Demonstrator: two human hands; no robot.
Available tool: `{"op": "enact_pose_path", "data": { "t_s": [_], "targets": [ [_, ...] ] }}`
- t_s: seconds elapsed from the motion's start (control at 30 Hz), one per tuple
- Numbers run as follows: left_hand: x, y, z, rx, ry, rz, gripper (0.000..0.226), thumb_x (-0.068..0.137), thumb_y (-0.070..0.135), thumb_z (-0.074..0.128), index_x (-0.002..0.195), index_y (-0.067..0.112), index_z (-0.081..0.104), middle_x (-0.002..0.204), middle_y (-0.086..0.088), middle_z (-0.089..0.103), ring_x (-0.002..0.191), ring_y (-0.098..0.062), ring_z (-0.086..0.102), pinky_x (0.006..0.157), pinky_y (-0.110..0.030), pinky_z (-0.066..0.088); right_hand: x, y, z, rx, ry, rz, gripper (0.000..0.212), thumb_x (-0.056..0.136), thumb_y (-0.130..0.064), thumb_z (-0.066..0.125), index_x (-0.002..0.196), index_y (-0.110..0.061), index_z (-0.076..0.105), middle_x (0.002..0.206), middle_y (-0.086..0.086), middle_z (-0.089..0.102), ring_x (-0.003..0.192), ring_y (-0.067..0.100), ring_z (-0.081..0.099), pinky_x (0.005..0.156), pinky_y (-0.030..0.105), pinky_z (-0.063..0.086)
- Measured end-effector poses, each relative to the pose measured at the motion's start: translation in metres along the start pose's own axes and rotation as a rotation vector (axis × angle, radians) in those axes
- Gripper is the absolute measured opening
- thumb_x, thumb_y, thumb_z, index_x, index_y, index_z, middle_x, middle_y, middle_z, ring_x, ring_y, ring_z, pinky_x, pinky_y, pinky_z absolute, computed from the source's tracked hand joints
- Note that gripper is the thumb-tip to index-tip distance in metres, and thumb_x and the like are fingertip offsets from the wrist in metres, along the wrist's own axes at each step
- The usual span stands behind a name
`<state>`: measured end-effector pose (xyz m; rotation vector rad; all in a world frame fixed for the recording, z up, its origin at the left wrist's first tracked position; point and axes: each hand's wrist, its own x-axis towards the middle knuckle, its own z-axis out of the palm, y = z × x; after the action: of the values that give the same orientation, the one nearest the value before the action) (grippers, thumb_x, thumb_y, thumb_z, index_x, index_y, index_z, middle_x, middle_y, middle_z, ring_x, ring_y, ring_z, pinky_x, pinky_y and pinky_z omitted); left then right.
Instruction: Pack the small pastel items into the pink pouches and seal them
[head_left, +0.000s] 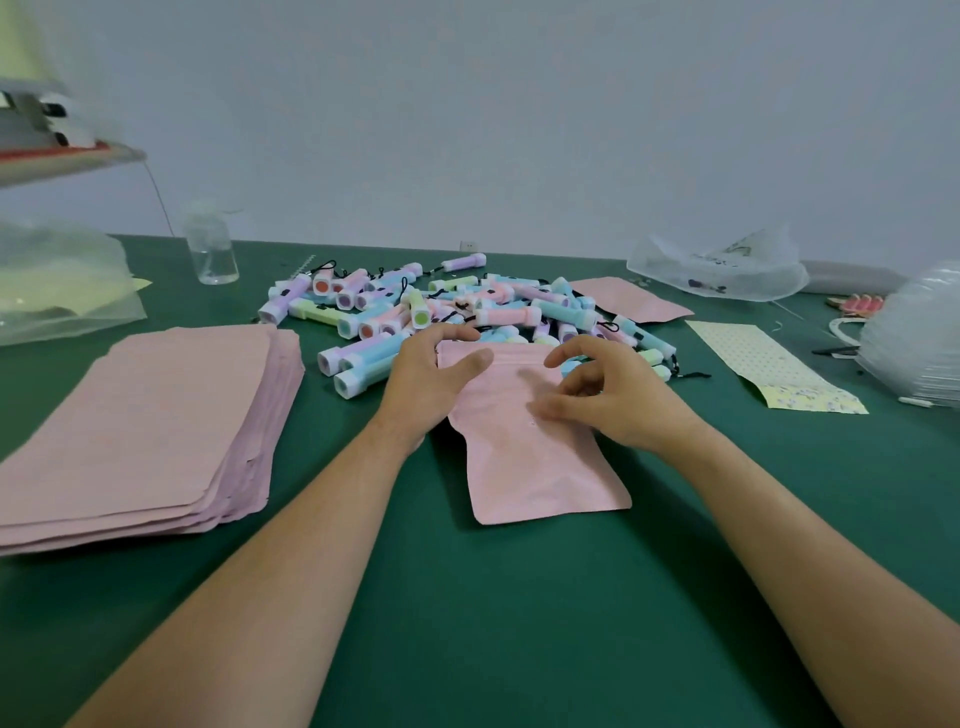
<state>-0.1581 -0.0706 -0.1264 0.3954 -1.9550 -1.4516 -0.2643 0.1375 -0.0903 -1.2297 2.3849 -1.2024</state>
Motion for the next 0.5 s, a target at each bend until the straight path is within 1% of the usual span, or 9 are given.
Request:
{"op": "enact_pose_path", "data": {
  "t_s": [0.07, 0.1, 0.17, 0.23, 0.3, 0.37, 0.4, 0.43, 0.5],
  "targets": [
    [0.0, 0.0, -0.001, -0.036, 0.009, -0.007, 0.019, 0.092, 0.028, 0.082, 0.108, 0.029, 0.072, 0.116, 0.028, 0.062, 0.112, 0.016, 0.051, 0.09, -0.007, 0.037, 0.0, 0.003, -0.005, 0.068, 0.105, -0.022, 0.012, 0.096, -0.034, 0.073, 0.103, -0.026, 0.066, 0.071, -0.005, 0.074, 0.056, 0.01, 0.053, 0.054, 0.019, 0.039],
    [0.0, 0.0, -0.002, -0.059, 0.02, -0.012, 0.019, 0.092, 0.028, 0.082, 0.107, 0.03, 0.072, 0.116, 0.028, 0.062, 0.112, 0.019, 0.049, 0.09, -0.006, 0.036, 0.0, 0.004, -0.008, 0.123, 0.162, -0.022, 0.011, 0.101, -0.033, 0.066, 0.101, -0.022, 0.068, 0.071, -0.004, 0.073, 0.055, 0.013, 0.048, 0.054, 0.022, 0.037],
    [0.0, 0.0, -0.003, -0.106, 0.049, -0.036, 0.022, 0.091, 0.03, 0.083, 0.11, 0.027, 0.073, 0.12, 0.023, 0.064, 0.116, 0.012, 0.052, 0.097, -0.013, 0.038, 0.0, 0.005, -0.016, 0.227, 0.238, -0.008, 0.021, 0.105, -0.031, 0.058, 0.098, -0.014, 0.07, 0.071, 0.0, 0.073, 0.058, 0.016, 0.044, 0.054, 0.024, 0.037],
    [0.001, 0.002, -0.005, -0.167, 0.088, -0.068, 0.025, 0.09, 0.031, 0.084, 0.113, 0.025, 0.074, 0.122, 0.019, 0.064, 0.118, 0.002, 0.055, 0.099, -0.018, 0.041, -0.002, 0.004, -0.02, 0.259, 0.244, 0.026, 0.027, 0.105, -0.035, 0.057, 0.098, -0.014, 0.071, 0.073, -0.001, 0.071, 0.057, 0.012, 0.046, 0.05, 0.018, 0.036],
    [0.0, 0.004, -0.007, -0.258, 0.138, -0.096, 0.024, 0.09, 0.032, 0.084, 0.11, 0.027, 0.073, 0.121, 0.02, 0.065, 0.118, -0.001, 0.059, 0.097, -0.019, 0.048, -0.004, 0.005, -0.022, 0.259, 0.128, 0.12, 0.04, 0.1, -0.051, 0.058, 0.102, -0.014, 0.07, 0.081, 0.0, 0.068, 0.062, 0.012, 0.052, 0.049, 0.021, 0.036],
    [0.001, 0.003, -0.009, -0.344, 0.188, -0.131, 0.024, 0.09, 0.031, 0.084, 0.111, 0.025, 0.073, 0.134, 0.004, 0.066, 0.129, -0.02, 0.062, 0.107, -0.039, 0.054, -0.007, 0.007, -0.023, 0.295, -0.112, 0.201, 0.052, 0.09, -0.062, 0.064, 0.105, -0.012, 0.07, 0.09, 0.005, 0.064, 0.07, 0.019, 0.057, 0.049, 0.027, 0.043],
    [0.001, 0.003, -0.01, -0.36, 0.212, -0.148, 0.027, 0.09, 0.032, 0.084, 0.113, 0.025, 0.071, 0.139, -0.004, 0.065, 0.13, -0.027, 0.062, 0.108, -0.045, 0.054, -0.009, 0.008, -0.023, 0.327, -0.235, 0.198, 0.049, 0.088, -0.059, 0.07, 0.106, -0.014, 0.073, 0.093, 0.008, 0.067, 0.073, 0.022, 0.061, 0.05, 0.029, 0.048],
    [0.001, 0.004, -0.01, -0.371, 0.231, -0.165, 0.034, 0.09, 0.036, 0.084, 0.118, 0.024, 0.069, 0.138, -0.008, 0.066, 0.127, -0.029, 0.065, 0.105, -0.046, 0.056, -0.011, 0.009, -0.023, 0.363, -0.337, 0.162, 0.042, 0.087, -0.052, 0.075, 0.107, -0.016, 0.074, 0.096, 0.011, 0.071, 0.075, 0.024, 0.065, 0.054, 0.029, 0.053],
    [-0.001, 0.008, -0.01, -0.428, 0.229, -0.206, 0.063, 0.082, 0.05, 0.086, 0.132, 0.022, 0.061, 0.128, -0.009, 0.072, 0.116, -0.026, 0.072, 0.094, -0.04, 0.062, -0.012, 0.01, -0.02, 0.452, -0.404, 0.093, 0.035, 0.088, -0.038, 0.082, 0.112, -0.015, 0.074, 0.101, 0.017, 0.075, 0.077, 0.027, 0.069, 0.06, 0.028, 0.058]
  ]
}}
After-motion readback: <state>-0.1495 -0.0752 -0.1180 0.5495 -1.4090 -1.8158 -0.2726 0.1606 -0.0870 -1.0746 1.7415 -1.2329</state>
